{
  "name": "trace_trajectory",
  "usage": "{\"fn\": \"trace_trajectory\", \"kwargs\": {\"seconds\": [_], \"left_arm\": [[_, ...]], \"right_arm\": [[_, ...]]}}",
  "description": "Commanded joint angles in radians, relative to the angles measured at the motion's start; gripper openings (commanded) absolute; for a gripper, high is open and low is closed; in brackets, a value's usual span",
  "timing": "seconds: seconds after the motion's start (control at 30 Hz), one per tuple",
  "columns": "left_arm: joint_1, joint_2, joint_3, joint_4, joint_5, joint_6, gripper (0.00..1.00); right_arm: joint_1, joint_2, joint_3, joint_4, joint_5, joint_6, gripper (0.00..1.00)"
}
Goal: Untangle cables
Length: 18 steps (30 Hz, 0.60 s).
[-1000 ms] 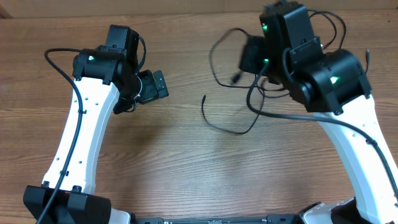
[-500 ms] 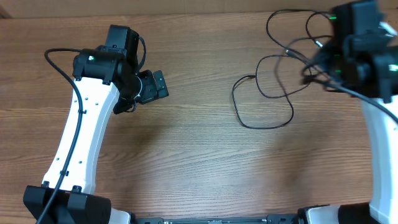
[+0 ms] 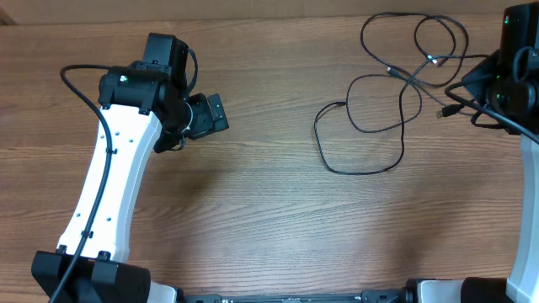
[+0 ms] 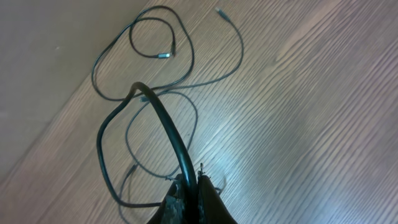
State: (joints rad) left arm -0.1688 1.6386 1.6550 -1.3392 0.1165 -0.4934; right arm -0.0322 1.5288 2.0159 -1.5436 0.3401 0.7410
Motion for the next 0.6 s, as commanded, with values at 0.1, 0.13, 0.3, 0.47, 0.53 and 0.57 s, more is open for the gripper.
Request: {"fn": "trace_trajectory", "kwargs": {"seconds": [0.1, 0.13, 0.3, 0.47, 0.53, 0.57], "left_arm": [[-0.004, 0.009, -0.006, -0.006, 0.004, 0.022, 1.0], [-0.004, 0.009, -0.006, -0.004, 0.005, 0.022, 1.0], [-0.004, 0.009, -0.006, -0.002, 0.007, 0.022, 1.0], [-0.004, 0.009, -0.006, -0.002, 0.007, 0.022, 1.0], [-0.004, 0.009, -0.006, -0.002, 0.007, 0.022, 0.99], [-0.004, 0.009, -0.006, -0.002, 0.007, 0.022, 1.0]], "right_arm": [[-0.003, 0.012, -0.01, 0.016, 0.042, -0.002, 0.04], [-0.003, 0.023, -0.014, 0.016, 0.014, -0.002, 0.04], [0.0, 0.099, -0.022, 0.017, -0.203, -0.086, 0.04], [0.013, 0.203, -0.041, 0.047, -0.497, -0.307, 0.04], [0.028, 0.238, -0.051, 0.051, -0.534, -0.355, 0.04], [0.039, 0.259, -0.056, 0.05, -0.533, -0.357, 0.04]]}}
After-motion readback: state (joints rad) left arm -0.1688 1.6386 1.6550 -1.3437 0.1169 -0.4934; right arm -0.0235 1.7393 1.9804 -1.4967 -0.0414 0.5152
